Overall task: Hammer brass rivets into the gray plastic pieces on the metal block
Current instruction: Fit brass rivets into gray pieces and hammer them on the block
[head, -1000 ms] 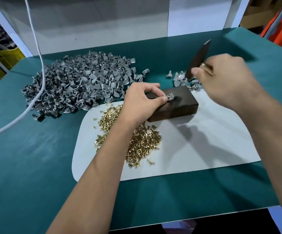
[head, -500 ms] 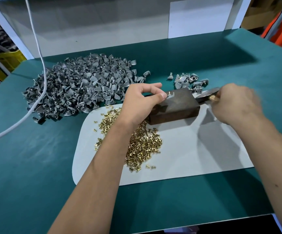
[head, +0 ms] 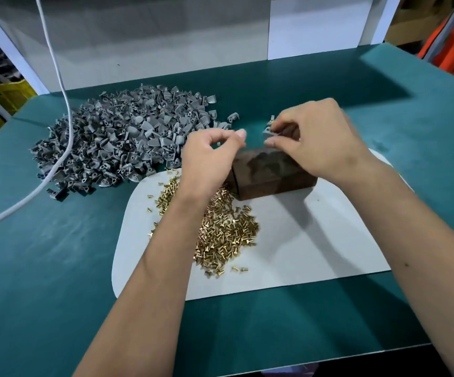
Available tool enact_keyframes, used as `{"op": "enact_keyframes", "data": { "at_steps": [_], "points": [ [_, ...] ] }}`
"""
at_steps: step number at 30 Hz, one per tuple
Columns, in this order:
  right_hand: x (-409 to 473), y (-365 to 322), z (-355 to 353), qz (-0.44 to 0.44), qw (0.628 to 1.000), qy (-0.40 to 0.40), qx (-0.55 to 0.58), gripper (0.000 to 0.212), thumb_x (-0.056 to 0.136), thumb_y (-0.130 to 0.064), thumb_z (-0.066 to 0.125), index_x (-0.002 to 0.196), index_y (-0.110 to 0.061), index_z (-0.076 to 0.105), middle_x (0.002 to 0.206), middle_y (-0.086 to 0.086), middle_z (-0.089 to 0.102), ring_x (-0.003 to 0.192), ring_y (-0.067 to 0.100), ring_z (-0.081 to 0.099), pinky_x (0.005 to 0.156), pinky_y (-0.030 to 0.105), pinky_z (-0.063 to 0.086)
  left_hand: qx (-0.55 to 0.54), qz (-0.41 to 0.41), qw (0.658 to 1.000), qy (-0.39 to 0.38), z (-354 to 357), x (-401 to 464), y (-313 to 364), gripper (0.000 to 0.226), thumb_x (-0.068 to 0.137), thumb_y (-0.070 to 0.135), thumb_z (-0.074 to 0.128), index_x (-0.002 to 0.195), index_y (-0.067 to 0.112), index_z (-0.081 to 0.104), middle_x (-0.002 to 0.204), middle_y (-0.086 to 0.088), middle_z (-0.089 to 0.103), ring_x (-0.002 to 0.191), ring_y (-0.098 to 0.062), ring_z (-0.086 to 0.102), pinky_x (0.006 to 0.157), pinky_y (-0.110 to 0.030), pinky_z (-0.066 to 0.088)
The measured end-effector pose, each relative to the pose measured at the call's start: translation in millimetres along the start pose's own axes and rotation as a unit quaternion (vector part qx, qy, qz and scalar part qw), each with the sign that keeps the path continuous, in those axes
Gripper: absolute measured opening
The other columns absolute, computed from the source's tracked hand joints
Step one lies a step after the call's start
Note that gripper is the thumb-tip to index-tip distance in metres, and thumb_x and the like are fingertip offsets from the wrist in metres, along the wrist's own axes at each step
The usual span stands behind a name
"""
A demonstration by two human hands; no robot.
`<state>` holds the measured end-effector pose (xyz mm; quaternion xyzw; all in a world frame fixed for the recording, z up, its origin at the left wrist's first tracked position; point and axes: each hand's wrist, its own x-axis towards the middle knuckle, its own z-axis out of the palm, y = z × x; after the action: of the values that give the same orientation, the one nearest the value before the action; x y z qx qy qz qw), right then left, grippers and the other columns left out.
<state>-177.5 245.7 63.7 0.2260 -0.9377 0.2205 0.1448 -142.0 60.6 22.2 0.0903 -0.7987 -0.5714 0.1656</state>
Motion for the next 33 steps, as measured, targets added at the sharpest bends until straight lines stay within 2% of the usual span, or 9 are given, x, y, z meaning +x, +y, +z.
{"op": "enact_keyframes", "data": {
  "at_steps": [3, 7, 10, 14, 17, 23, 28, 31, 33],
  "points": [
    [16, 14, 6, 0.098, 0.994, 0.011, -0.037, 0.029, 0.080, -0.052, 0.081, 0.088, -0.025, 0.077, 0.083, 0.001, 0.075, 0.084, 0.026, 0.069, 0.079, 0.036, 0.057, 0.207, 0.003, 0.972, 0.110, -16, 9, -11, 0.010, 0.088, 0.025, 0.072, 0.080, 0.023, 0.078, 0.079, 0.013, 0.072, 0.075, -0.004, 0.067, 0.081, -0.029, 0.057],
    [38, 23, 7, 0.177, 0.981, 0.006, -0.079, 0.042, 0.070, -0.050, 0.090, 0.096, -0.019, 0.079, 0.095, 0.012, 0.074, 0.093, 0.035, 0.068, 0.078, 0.034, 0.052, 0.300, -0.052, 0.942, 0.144, -39, 16, -27, 0.023, 0.077, 0.006, 0.066, 0.087, 0.023, 0.078, 0.092, -0.002, 0.076, 0.103, -0.031, 0.066, 0.090, -0.042, 0.058],
    [44, 17, 4, 0.165, 0.984, 0.008, -0.068, 0.041, 0.076, -0.044, 0.088, 0.107, -0.020, 0.076, 0.102, 0.012, 0.074, 0.098, 0.035, 0.068, 0.082, 0.033, 0.052, 0.312, -0.056, 0.938, 0.138, -50, 19, -32, 0.032, 0.075, 0.002, 0.064, 0.091, 0.025, 0.079, 0.096, -0.003, 0.076, 0.106, -0.033, 0.065, 0.089, -0.041, 0.058],
    [30, -28, 10, 0.013, 0.999, -0.049, -0.002, 0.012, 0.084, -0.031, 0.081, 0.094, -0.026, 0.076, 0.084, -0.003, 0.074, 0.083, 0.022, 0.070, 0.086, 0.036, 0.058, 0.298, -0.060, 0.943, 0.134, -55, 22, -35, 0.037, 0.074, -0.005, 0.068, 0.088, 0.028, 0.077, 0.095, 0.000, 0.075, 0.095, -0.029, 0.070, 0.085, -0.040, 0.061],
    [18, -65, 25, -0.074, 0.991, -0.108, -0.019, 0.006, 0.087, -0.026, 0.076, 0.092, -0.029, 0.076, 0.088, -0.006, 0.071, 0.085, 0.022, 0.069, 0.081, 0.038, 0.059, 0.287, -0.051, 0.947, 0.137, -60, 21, -35, 0.036, 0.073, -0.005, 0.067, 0.091, 0.024, 0.078, 0.099, 0.003, 0.076, 0.098, -0.025, 0.070, 0.087, -0.037, 0.060],
    [59, -70, 49, -0.005, 0.989, -0.136, -0.064, 0.018, 0.086, -0.007, 0.070, 0.098, -0.017, 0.079, 0.097, 0.009, 0.075, 0.087, 0.031, 0.071, 0.082, 0.040, 0.061, 0.231, -0.046, 0.949, 0.212, -77, 21, -29, 0.036, 0.073, -0.006, 0.062, 0.087, 0.022, 0.080, 0.087, 0.008, 0.076, 0.083, -0.015, 0.069, 0.078, -0.033, 0.060],
    [94, -70, 61, 0.004, 0.957, -0.256, -0.133, 0.016, 0.085, -0.019, 0.080, 0.096, -0.009, 0.074, 0.102, 0.011, 0.072, 0.091, 0.032, 0.067, 0.085, 0.040, 0.059, 0.268, -0.074, 0.928, 0.247, -90, 18, -27, 0.032, 0.072, -0.003, 0.055, 0.082, 0.016, 0.078, 0.080, 0.001, 0.071, 0.078, -0.022, 0.060, 0.069, -0.028, 0.044],
    [100, -78, 67, -0.013, 0.943, -0.295, -0.150, 0.037, 0.086, -0.033, 0.081, 0.072, -0.009, 0.057, 0.079, 0.008, 0.064, 0.070, 0.026, 0.059, 0.068, 0.035, 0.051, 0.281, -0.092, 0.928, 0.225, -90, 17, -26, 0.027, 0.072, -0.002, 0.055, 0.079, 0.012, 0.077, 0.083, -0.006, 0.074, 0.081, -0.027, 0.063, 0.066, -0.034, 0.048],
    [99, -85, 69, -0.007, 0.943, -0.297, -0.150, 0.045, 0.086, -0.039, 0.081, 0.068, -0.008, 0.053, 0.069, 0.006, 0.057, 0.060, 0.021, 0.053, 0.056, 0.031, 0.042, 0.286, -0.087, 0.930, 0.212, -88, 16, -25, 0.026, 0.071, -0.002, 0.053, 0.076, 0.009, 0.076, 0.081, -0.010, 0.074, 0.082, -0.031, 0.066, 0.069, -0.038, 0.054]
  ]
}}
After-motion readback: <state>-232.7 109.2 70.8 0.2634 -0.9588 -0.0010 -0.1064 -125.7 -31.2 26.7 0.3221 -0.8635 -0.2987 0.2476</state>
